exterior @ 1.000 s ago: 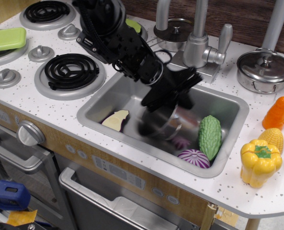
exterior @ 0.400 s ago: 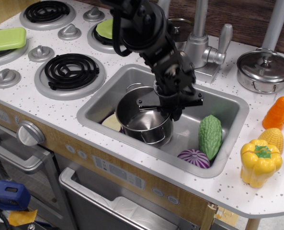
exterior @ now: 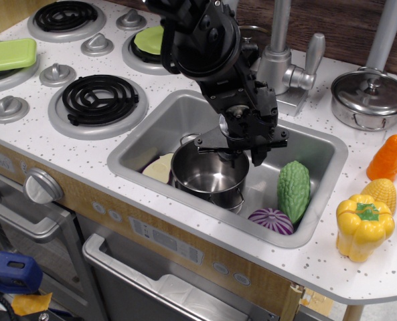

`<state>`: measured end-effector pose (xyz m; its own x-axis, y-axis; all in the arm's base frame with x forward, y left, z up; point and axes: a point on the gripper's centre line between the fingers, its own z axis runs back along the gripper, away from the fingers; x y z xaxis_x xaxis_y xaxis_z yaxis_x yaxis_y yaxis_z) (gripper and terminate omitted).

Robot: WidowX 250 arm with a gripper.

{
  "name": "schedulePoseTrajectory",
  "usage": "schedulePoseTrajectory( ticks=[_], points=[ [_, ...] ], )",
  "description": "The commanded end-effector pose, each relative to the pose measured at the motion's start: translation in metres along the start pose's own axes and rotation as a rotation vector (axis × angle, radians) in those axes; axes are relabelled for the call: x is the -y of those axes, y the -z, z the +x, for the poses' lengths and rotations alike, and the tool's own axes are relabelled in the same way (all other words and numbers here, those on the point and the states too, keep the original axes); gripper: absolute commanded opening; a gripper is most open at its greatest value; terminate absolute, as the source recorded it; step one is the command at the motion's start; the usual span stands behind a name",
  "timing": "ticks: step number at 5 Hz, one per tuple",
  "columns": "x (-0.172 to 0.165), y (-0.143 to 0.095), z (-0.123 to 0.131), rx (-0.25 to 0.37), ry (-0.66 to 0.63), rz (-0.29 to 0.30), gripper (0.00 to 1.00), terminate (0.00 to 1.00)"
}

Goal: Flip pot upright in sink

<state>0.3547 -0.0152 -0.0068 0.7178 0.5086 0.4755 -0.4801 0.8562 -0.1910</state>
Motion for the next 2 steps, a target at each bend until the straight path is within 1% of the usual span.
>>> schedulePoseTrajectory(
  ticks=[1, 2],
  points=[
    [0.0057, -0.009, 0.0098, 0.032, -0.005, -0.024, 1.0, 0.0],
    [0.0057, -0.009, 0.0098, 0.032, -0.005, -0.024, 1.0, 1.0]
  ],
)
